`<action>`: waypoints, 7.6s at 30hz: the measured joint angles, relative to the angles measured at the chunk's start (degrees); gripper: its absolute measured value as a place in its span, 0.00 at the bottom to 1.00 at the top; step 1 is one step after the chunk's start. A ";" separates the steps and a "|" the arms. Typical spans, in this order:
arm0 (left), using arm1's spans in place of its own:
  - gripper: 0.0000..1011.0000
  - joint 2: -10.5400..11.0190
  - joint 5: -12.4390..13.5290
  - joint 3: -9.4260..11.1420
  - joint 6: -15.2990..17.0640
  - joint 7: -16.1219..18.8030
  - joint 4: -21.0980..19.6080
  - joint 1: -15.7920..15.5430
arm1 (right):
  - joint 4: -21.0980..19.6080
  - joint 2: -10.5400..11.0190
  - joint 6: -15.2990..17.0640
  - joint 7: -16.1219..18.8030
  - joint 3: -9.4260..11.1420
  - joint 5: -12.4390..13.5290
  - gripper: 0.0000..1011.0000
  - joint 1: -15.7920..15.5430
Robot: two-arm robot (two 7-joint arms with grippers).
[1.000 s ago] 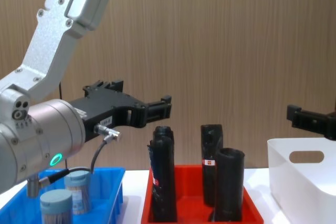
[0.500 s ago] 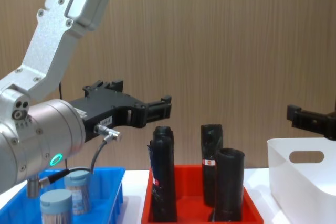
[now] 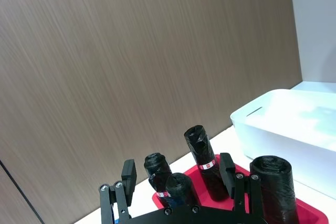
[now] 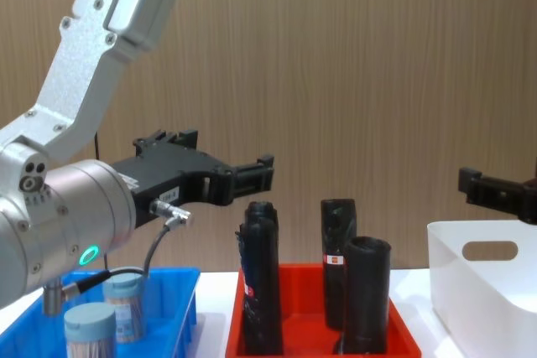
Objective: Pick the cotton swabs from the blue box and place them into the white box.
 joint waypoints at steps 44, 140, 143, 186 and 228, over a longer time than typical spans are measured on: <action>0.99 2.20 -9.91 -6.94 15.03 -2.46 7.57 -4.23 | 0.00 0.00 0.00 0.00 0.00 0.00 0.99 0.00; 0.66 -0.98 -11.93 -8.71 23.52 -7.52 25.03 -9.82 | 0.00 0.00 0.00 0.00 0.00 0.00 0.99 0.00; 0.66 -0.84 -11.69 -8.74 22.23 -7.76 24.50 -9.48 | 0.00 0.00 0.00 0.00 0.00 0.00 0.99 0.00; 0.66 2.99 -8.54 -9.42 6.59 -34.60 14.11 -8.55 | 0.00 0.00 -0.01 0.00 0.00 0.00 0.99 0.00; 0.66 1.46 -12.52 -6.51 1.32 -63.42 20.72 -14.17 | 0.00 0.00 0.00 0.00 0.00 0.00 0.99 0.00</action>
